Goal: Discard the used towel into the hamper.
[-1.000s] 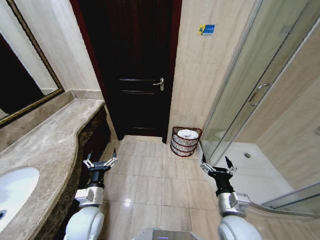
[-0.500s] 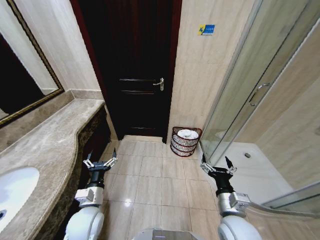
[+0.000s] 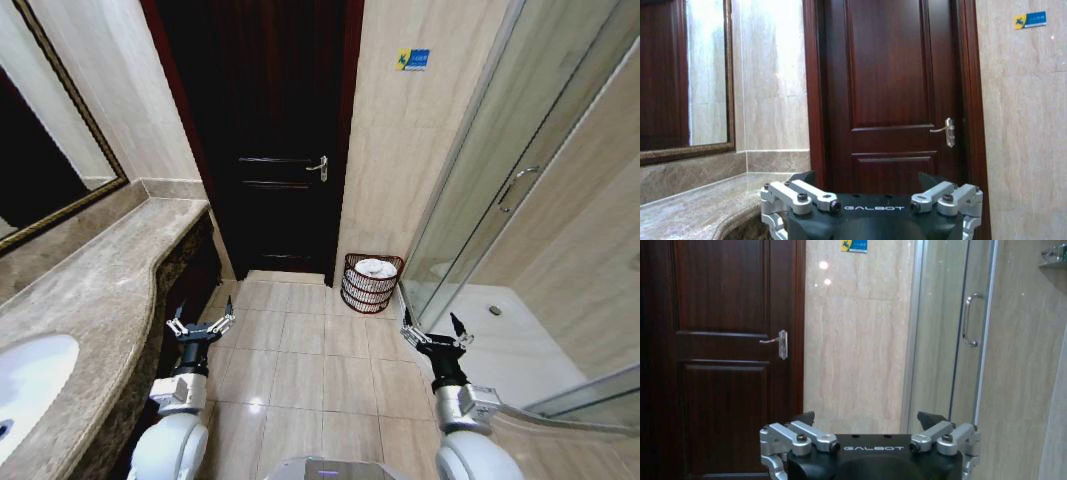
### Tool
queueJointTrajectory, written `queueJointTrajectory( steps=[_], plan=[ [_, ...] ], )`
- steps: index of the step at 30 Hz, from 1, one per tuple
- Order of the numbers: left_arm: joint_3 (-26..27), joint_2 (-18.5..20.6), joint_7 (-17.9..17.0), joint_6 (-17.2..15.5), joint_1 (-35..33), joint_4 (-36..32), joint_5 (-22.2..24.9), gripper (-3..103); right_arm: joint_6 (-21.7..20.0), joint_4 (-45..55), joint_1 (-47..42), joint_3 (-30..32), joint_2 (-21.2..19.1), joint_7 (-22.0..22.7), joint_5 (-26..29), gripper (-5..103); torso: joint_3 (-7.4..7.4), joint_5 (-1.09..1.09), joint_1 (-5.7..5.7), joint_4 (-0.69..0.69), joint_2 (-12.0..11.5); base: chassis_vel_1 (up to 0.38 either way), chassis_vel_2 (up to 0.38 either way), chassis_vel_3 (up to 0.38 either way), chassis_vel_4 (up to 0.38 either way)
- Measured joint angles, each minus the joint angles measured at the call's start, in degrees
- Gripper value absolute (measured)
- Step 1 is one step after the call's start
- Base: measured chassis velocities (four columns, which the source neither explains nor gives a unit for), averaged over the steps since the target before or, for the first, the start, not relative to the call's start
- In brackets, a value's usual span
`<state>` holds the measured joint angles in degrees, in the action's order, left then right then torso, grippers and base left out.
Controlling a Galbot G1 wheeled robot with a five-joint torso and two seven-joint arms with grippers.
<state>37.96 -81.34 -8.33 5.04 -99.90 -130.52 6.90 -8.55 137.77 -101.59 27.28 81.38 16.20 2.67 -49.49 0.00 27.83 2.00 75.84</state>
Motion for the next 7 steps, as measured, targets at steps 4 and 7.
queueJointTrajectory(
  steps=[4,7],
  plan=[
    [0.0,0.0,0.0,0.0,0.0,0.0,0.0,100,0.0,0.0,0.0,0.0,0.0,0.0,0.0,100,0.00,0.00,0.00,0.00,0.0,0.000,0.000,0.000,0.000],
    [0.0,0.0,0.0,0.0,0.0,0.0,0.0,100,0.0,0.0,0.0,0.0,0.0,0.0,0.0,100,0.00,0.00,0.00,0.00,0.0,0.000,0.000,0.000,0.000]
  ],
)
